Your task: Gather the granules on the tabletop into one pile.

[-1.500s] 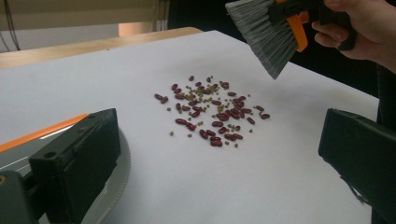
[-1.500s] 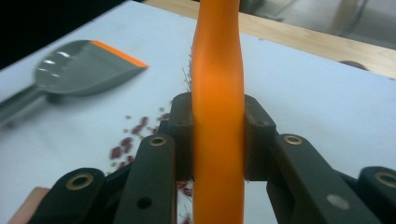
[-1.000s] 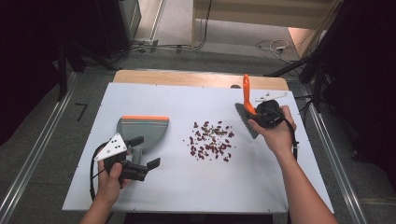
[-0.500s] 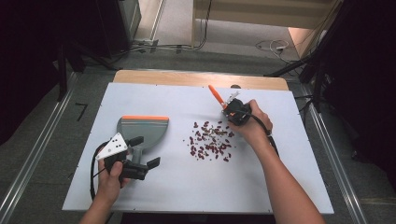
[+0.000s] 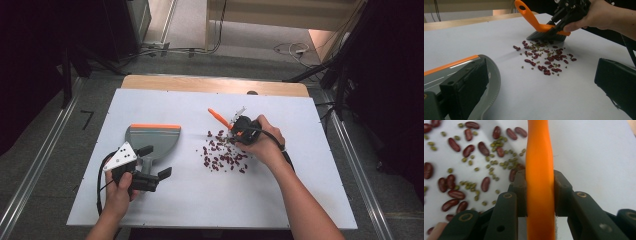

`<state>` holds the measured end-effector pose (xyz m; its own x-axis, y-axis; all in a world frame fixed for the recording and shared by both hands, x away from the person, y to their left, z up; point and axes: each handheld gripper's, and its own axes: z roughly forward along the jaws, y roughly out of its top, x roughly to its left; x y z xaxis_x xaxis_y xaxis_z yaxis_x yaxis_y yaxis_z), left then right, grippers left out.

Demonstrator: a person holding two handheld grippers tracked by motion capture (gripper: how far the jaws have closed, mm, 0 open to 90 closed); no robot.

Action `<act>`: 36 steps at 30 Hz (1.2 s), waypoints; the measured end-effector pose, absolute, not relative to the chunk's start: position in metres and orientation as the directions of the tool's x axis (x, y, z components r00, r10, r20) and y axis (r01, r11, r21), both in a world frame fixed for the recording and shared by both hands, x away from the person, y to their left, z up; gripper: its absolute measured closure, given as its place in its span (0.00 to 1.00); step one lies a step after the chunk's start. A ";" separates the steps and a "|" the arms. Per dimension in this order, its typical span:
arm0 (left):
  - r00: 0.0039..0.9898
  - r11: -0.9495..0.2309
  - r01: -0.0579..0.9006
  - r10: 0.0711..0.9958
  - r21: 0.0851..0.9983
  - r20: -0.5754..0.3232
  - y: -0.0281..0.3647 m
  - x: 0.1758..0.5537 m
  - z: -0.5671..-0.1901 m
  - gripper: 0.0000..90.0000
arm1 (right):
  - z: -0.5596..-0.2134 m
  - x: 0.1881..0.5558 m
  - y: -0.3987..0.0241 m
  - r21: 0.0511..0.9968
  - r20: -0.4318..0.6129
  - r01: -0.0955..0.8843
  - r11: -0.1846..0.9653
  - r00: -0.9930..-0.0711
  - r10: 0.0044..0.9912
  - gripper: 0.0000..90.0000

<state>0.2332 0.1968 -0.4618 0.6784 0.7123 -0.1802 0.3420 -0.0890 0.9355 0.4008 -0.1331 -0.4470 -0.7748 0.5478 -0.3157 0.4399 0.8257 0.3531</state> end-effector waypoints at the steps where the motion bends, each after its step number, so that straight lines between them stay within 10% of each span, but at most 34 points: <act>1: 0.678 -0.088 0.342 0.712 0.935 -0.181 0.197 0.233 -0.462 0.00 | -0.447 0.399 -0.133 0.351 -0.313 0.436 0.829 -0.779 0.542 0.76; 20: 0.668 -0.074 0.340 0.721 0.937 -0.185 0.200 0.233 -0.461 0.00 | -0.424 0.389 -0.137 0.418 -0.276 0.394 0.819 -0.803 0.528 0.77; 36: 0.643 -0.053 0.350 0.739 0.935 -0.199 0.211 0.234 -0.462 0.00 | -0.440 0.439 -0.075 0.333 -0.467 0.122 0.935 -0.840 0.276 0.77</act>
